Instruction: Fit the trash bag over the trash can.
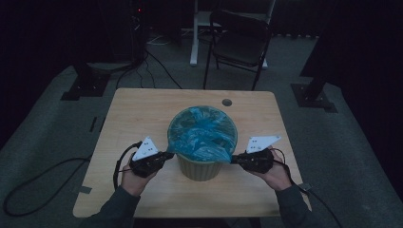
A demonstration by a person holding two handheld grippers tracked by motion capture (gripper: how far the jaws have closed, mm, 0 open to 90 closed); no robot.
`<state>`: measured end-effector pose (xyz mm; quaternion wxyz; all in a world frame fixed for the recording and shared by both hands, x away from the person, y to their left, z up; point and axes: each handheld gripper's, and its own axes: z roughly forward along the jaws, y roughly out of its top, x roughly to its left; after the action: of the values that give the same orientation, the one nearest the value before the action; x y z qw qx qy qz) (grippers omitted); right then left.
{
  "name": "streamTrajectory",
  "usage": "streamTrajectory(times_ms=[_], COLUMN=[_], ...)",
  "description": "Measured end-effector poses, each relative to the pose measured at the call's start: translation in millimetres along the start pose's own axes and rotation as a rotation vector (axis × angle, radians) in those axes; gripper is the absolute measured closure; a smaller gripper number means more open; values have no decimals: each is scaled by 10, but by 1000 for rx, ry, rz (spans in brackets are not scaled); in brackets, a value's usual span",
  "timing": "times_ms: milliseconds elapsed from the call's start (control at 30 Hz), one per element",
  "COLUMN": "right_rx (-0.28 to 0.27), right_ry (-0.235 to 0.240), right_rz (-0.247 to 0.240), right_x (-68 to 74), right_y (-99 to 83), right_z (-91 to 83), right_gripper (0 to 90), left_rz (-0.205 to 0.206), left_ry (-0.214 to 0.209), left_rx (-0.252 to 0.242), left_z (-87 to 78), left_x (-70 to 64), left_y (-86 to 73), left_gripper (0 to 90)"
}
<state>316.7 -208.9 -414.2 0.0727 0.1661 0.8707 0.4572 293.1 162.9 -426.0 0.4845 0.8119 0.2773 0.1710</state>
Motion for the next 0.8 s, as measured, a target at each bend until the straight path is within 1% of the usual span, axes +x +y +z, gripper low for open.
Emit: streamTrajectory(times_ms=[133,233,267,500,633,667,700,767,800], right_rx=[1,12,52,77,82,82,81,73,65], right_ry=[2,-8,-37,-42,-43,-43,-47,-69,-74], right_rz=[-2,-7,-17,-3,0,-1,-2,0,1], right_x=[0,2,-8,-45,-41,-38,-33,-18,-15], right_y=[0,-1,-28,-69,-73,-72,-68,-55,-49], right_z=[-1,4,48,83,86,84,78,48,24], right_gripper=[900,900,900,900,900,893,848,750,718], left_rz=[2,11,10,-7,-10,-4,-7,-6,-1], left_ry=[-10,-9,-8,-3,-1,-1,-5,-3,2], left_rx=[1,10,23,59,63,61,54,42,33], left_z=[-13,-1,28,102,112,102,87,45,3], left_x=[-1,2,17,73,63,58,52,42,39], left_y=[-12,-26,-56,-120,-134,-131,-129,-123,-124], left_gripper=[900,900,900,900,900,899,878,785,751])
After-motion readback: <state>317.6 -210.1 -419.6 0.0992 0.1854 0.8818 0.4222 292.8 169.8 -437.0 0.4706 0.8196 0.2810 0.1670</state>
